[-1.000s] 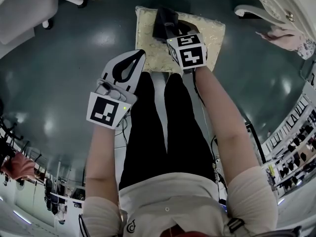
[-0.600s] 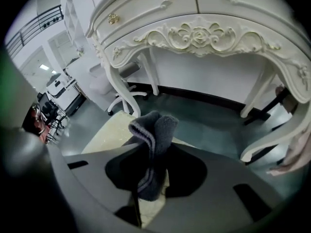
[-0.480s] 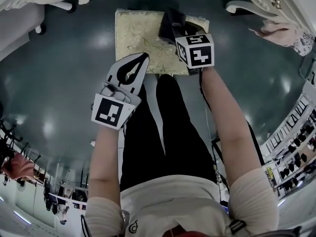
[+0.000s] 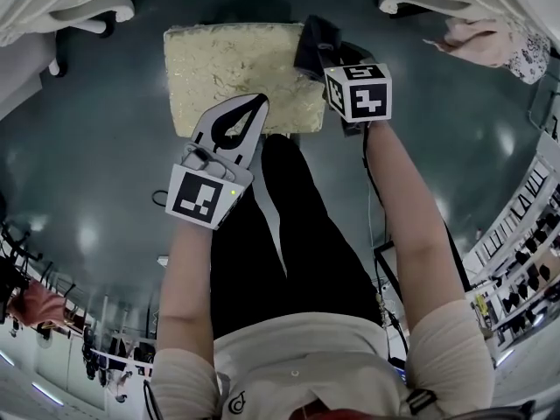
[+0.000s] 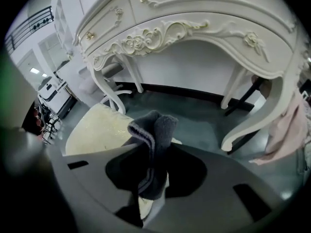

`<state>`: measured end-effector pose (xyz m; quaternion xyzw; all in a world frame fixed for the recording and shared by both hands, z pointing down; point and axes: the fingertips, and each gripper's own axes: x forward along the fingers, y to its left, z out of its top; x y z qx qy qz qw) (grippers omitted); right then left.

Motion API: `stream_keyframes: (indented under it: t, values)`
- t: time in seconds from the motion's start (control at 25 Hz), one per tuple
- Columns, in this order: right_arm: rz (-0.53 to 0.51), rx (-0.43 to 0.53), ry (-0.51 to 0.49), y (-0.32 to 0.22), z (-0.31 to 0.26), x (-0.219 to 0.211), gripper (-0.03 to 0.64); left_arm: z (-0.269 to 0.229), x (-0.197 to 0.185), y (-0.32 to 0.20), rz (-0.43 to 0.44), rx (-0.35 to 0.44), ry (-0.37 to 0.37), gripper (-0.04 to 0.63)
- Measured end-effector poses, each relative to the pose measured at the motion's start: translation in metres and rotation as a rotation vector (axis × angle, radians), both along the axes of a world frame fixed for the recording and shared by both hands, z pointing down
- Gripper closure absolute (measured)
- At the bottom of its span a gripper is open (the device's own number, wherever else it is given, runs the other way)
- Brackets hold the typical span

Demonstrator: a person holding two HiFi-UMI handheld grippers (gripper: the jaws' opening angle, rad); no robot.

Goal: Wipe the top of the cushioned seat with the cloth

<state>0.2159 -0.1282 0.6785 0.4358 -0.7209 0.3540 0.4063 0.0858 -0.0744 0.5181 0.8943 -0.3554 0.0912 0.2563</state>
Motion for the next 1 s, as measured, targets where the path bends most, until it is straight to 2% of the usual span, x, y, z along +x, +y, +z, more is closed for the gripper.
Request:
stream_keyframes:
  t: [0.12,0.28,0.44,0.68,1.0]
  values:
    - [0.03,-0.025,0.022,0.003,0.003,0.026,0.528,-0.001,0.012,0.004,0.012,-0.008,-0.002,0.581]
    - [-0.017,0.014,0.113,0.002,-0.002,0.052,0.531,-0.003,0.021,0.005,0.024,-0.002,-0.007,0.581]
    - [0.004,0.04,0.087,0.004,-0.022,0.042,0.532,-0.01,0.016,0.009,0.021,0.009,-0.018,0.581]
    - [0.029,0.045,-0.019,0.015,-0.054,-0.018,0.532,-0.032,-0.018,0.023,0.009,0.034,-0.015,0.581]
    - [-0.031,0.03,-0.198,0.053,-0.072,-0.159,0.532,-0.029,-0.109,0.06,-0.075,-0.025,-0.004,0.581]
